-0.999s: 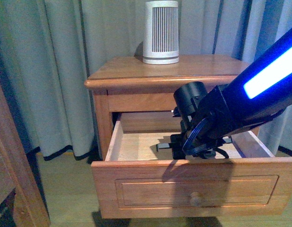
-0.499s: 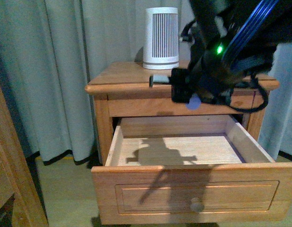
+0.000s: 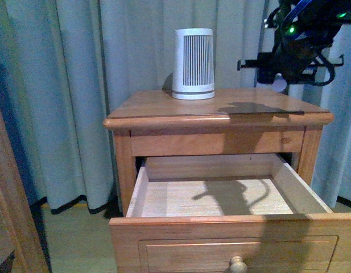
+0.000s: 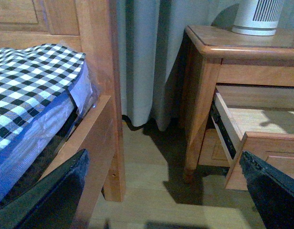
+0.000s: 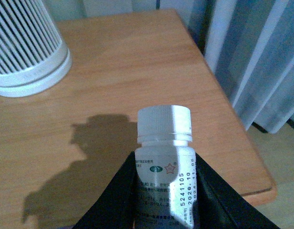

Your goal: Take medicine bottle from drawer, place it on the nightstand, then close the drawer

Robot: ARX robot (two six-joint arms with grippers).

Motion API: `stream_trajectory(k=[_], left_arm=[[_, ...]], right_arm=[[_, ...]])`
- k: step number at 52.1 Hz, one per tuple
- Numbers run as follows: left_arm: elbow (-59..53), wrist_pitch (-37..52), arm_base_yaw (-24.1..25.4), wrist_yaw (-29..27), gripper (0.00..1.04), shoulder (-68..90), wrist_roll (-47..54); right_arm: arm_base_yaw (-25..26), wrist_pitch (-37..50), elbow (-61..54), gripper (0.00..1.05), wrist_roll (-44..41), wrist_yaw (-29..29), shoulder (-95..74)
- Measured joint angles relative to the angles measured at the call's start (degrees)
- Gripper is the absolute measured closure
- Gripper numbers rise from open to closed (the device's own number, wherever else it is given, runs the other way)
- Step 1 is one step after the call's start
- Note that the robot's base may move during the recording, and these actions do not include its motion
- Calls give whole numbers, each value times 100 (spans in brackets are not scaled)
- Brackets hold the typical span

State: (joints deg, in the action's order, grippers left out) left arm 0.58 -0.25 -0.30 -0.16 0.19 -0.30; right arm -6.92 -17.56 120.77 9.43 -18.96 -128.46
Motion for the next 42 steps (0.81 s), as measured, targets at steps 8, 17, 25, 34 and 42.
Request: stream_trajectory(k=[8, 17, 25, 34, 42], left_arm=[[0, 0, 0, 0, 7, 0, 0], [0, 0, -2, 0, 7, 0, 2], [0, 0, -2, 0, 7, 0, 2], [0, 0, -2, 0, 7, 0, 2], [0, 0, -2, 0, 7, 0, 2]], right_arm=[[-4, -376, 994, 75, -2, -208, -831], [-4, -446, 1727, 59, 24, -308, -1368], [-37, 173, 1178, 35, 17, -251, -1075], [-105, 1458, -723, 8, 55, -269, 293], [-153, 2549, -3206, 7, 26, -208, 2520]])
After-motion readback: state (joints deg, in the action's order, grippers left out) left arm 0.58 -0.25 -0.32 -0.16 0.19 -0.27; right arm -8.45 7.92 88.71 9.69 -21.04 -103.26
